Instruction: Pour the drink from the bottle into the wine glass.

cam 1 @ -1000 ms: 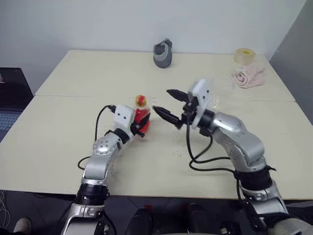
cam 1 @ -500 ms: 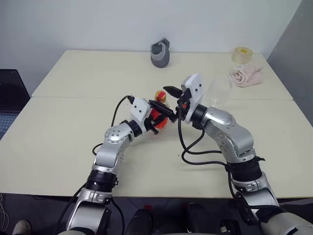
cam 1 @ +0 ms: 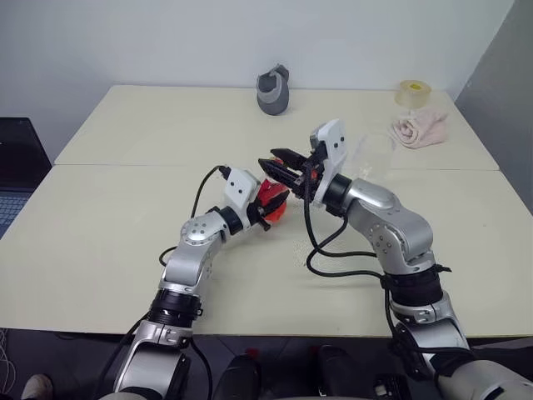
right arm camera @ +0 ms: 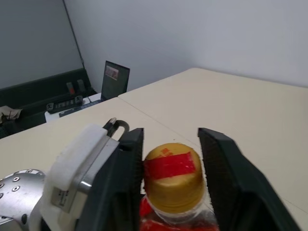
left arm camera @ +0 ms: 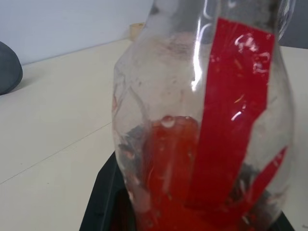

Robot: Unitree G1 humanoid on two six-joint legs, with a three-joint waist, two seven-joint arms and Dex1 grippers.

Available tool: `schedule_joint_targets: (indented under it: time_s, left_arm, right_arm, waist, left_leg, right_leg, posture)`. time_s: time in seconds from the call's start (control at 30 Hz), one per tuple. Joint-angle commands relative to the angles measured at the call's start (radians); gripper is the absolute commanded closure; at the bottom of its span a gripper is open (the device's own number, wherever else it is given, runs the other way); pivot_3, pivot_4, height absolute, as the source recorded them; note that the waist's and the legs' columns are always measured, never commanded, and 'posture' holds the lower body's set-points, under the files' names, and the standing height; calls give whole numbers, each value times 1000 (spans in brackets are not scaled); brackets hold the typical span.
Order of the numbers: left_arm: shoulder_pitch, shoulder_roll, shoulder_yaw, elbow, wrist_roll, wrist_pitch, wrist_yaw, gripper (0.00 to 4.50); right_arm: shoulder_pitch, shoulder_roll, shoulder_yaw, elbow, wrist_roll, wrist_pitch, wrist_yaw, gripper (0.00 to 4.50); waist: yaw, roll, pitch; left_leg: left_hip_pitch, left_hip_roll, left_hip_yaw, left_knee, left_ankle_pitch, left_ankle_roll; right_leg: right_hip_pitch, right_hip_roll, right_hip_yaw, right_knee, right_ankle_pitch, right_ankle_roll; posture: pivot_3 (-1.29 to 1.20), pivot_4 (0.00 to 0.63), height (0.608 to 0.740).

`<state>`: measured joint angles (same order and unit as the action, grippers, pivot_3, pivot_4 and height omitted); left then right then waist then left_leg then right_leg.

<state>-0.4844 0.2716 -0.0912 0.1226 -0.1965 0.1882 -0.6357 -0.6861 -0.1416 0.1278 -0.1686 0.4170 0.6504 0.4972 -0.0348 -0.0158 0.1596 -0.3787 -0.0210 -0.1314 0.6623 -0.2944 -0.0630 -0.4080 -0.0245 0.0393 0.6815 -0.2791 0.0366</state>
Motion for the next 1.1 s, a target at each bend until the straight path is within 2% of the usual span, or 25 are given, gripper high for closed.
schedule_joint_targets:
  time_s: [0.03,0.4,0.7,0.93,1.1]
  left_arm:
    - [-7,-7,21,-35,-10,-15,15,3153]
    - [2,-8,14,-60,-16,-1,9,3153]
    - [70,74,23,-294,-123,166,-68,3153]
    - [117,156,47,-441,-207,276,-108,3153]
    - [148,196,62,-509,-264,330,-127,3153]
  right_arm:
    - [-8,-14,13,-45,-9,-34,23,3294]
    - [-49,-26,-6,18,15,-49,78,3294]
    - [-243,-119,-7,288,42,-189,439,3294]
    - [-334,-135,28,434,48,-292,732,3293]
    - [-376,-126,46,517,37,-331,855,3294]
  waist:
    - [0,0,0]
    - [0,0,0]
    - [-10,1,1]
    - [-18,2,1]
    - [-19,2,1]
  left_leg:
    - [0,0,0,0,0,0]
    - [0,0,0,0,0,0]
    - [0,0,0,0,-2,3]
    - [0,0,0,0,-2,3]
    - [0,0,-1,0,-2,4]
  right_leg:
    - [0,0,0,0,0,0]
    - [0,0,0,0,0,0]
    - [0,0,0,0,0,0]
    - [0,0,0,0,0,0]
    - [0,0,0,0,0,0]
  posture:
    - [0,150,740]
    - [0,150,740]
    - [0,150,740]
    - [0,150,740]
    - [0,150,740]
